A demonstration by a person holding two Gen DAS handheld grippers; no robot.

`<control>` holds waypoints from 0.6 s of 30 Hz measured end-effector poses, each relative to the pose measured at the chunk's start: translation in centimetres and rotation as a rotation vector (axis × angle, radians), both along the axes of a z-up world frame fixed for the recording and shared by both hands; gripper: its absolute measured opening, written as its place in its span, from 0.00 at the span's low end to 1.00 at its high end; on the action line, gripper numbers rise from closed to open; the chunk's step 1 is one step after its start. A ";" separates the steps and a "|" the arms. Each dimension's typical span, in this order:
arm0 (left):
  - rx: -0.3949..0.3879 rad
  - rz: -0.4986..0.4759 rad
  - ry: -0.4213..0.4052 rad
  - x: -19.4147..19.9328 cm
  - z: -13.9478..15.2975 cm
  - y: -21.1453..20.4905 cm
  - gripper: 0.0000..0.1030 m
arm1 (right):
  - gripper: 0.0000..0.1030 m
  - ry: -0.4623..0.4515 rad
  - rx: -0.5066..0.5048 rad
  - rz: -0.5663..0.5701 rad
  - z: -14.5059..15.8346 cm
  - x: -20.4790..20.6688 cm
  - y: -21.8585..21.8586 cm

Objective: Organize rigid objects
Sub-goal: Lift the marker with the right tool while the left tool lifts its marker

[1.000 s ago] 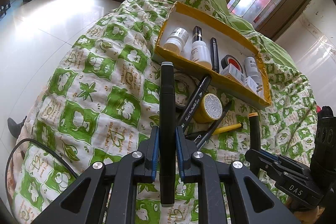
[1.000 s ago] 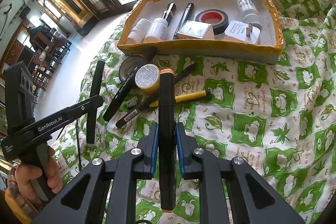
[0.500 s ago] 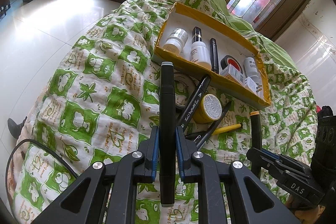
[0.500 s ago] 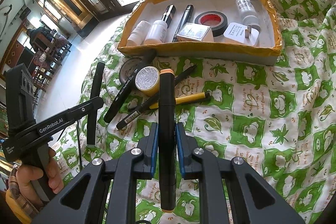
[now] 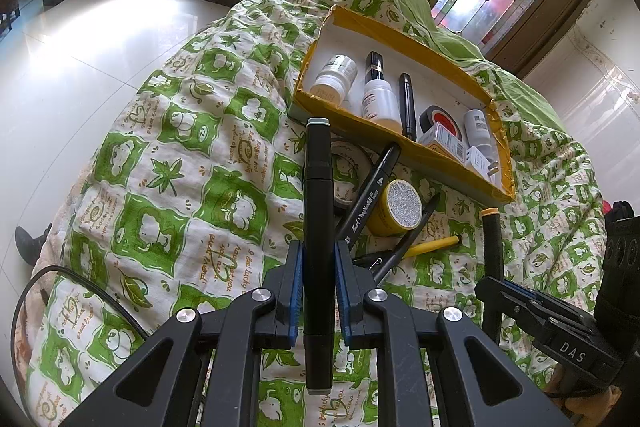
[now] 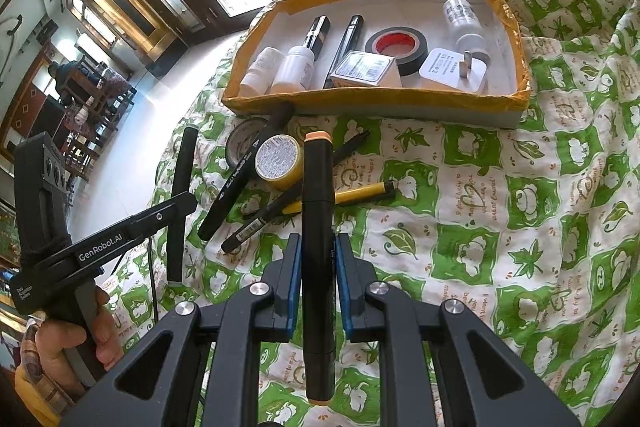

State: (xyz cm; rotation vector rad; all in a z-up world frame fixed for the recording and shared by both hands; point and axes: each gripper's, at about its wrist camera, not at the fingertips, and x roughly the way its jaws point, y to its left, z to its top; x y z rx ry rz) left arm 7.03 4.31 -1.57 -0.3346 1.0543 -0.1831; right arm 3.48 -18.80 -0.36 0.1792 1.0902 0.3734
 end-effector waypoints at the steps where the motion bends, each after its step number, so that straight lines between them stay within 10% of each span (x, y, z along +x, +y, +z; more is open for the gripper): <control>1: 0.000 0.000 0.000 0.0 0.0 0.0 0.14 | 0.15 0.000 0.000 0.000 0.0 0.0 0.0; 18: 0.010 -0.016 -0.015 0.3 0.5 -0.1 0.14 | 0.15 -0.016 0.017 -0.030 0.5 0.2 -0.9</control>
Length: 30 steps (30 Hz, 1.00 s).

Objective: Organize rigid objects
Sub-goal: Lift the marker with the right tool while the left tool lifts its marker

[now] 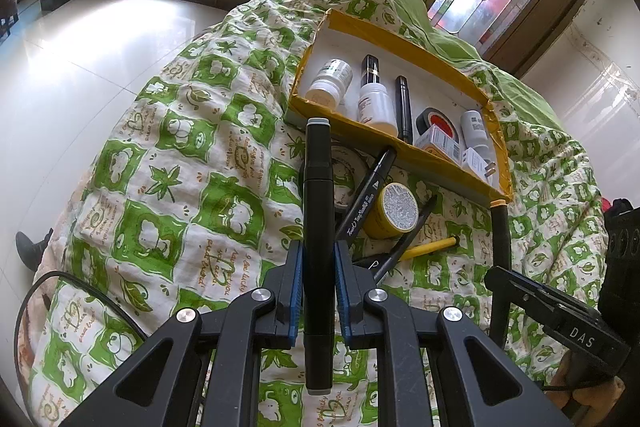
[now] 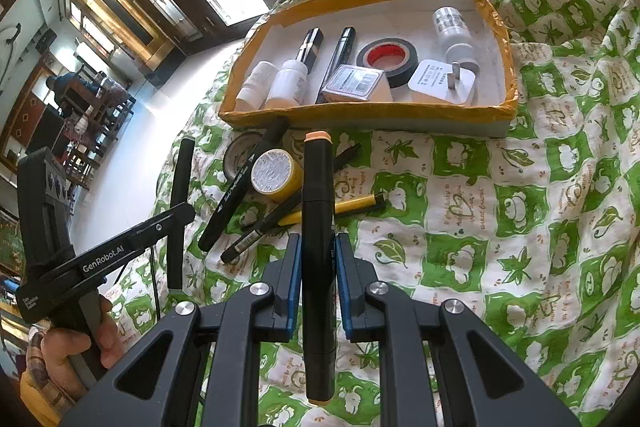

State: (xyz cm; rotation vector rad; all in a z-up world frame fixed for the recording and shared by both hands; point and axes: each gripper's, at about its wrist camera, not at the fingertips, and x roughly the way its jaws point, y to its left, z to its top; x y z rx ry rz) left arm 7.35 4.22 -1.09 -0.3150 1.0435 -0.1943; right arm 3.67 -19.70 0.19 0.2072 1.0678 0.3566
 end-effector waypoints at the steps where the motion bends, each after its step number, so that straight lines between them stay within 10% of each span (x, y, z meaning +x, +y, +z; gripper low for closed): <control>1: 0.000 0.000 -0.001 0.0 0.0 0.0 0.14 | 0.15 0.000 0.000 -0.001 0.0 0.0 0.0; 30: 0.107 -0.066 -0.082 1.4 3.1 -2.0 0.14 | 0.15 -0.035 0.052 -0.091 1.6 0.9 -3.3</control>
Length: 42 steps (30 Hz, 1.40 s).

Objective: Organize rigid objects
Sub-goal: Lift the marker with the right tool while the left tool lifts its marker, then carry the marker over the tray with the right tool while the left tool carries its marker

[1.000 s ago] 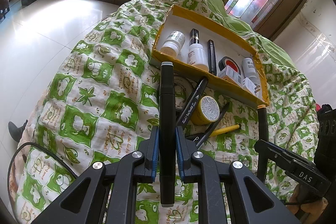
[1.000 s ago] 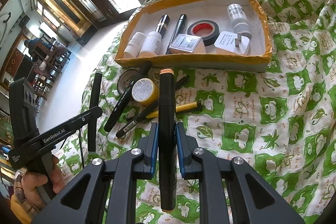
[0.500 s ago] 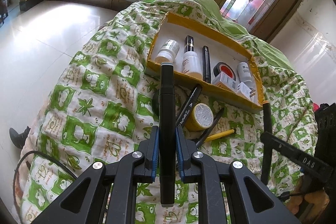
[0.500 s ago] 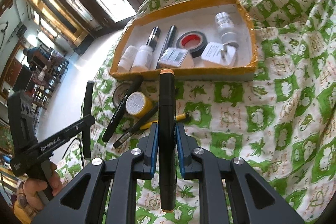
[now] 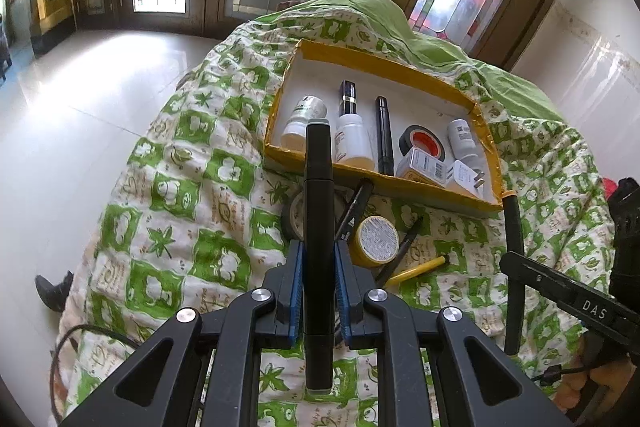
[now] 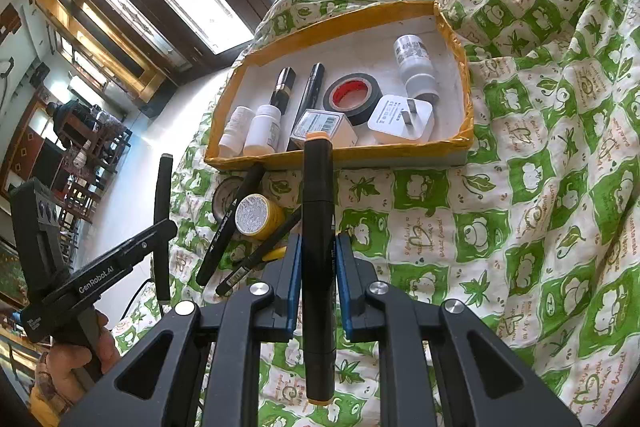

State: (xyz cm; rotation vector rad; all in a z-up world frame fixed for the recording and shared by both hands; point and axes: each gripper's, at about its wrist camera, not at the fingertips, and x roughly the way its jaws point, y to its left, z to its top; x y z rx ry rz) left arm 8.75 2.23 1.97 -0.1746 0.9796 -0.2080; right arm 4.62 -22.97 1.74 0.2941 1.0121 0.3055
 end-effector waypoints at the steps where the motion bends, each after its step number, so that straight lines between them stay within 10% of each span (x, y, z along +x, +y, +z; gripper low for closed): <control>1: 0.003 -0.002 -0.001 0.0 0.0 0.0 0.14 | 0.15 0.000 0.002 0.000 0.0 0.0 0.0; 42: -0.014 -0.049 -0.042 9.5 2.8 -0.8 0.14 | 0.15 -0.060 0.031 -0.159 3.9 5.0 -5.0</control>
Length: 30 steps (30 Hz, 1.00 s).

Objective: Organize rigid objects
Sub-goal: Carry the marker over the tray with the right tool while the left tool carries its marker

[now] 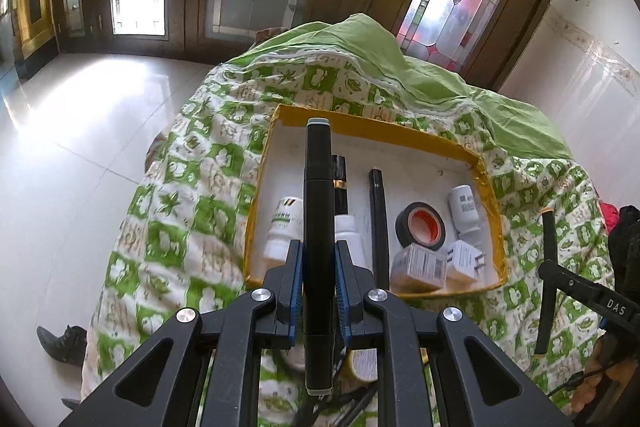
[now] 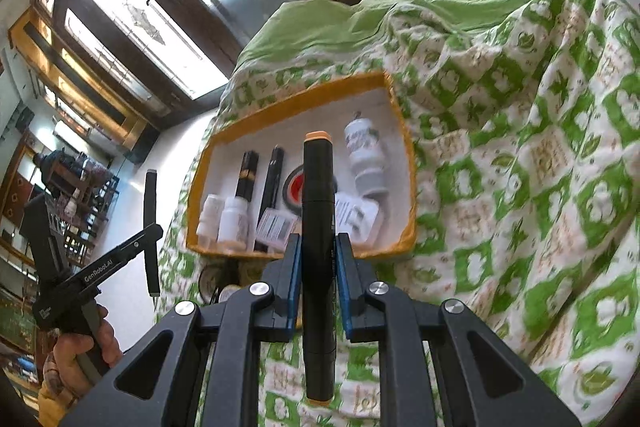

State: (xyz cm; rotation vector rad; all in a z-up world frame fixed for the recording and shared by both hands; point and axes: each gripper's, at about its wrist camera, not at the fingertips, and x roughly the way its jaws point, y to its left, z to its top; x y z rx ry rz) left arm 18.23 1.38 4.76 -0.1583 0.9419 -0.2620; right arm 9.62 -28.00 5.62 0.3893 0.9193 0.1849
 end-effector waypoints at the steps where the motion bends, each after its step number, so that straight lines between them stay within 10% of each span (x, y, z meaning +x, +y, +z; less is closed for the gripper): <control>1: -0.001 -0.002 0.003 0.3 -0.1 -0.1 0.14 | 0.15 -0.002 0.001 -0.004 0.1 0.2 -0.1; 30: 0.059 -0.047 0.065 6.3 -4.4 -3.4 0.14 | 0.15 0.031 0.001 0.010 -0.9 1.5 0.3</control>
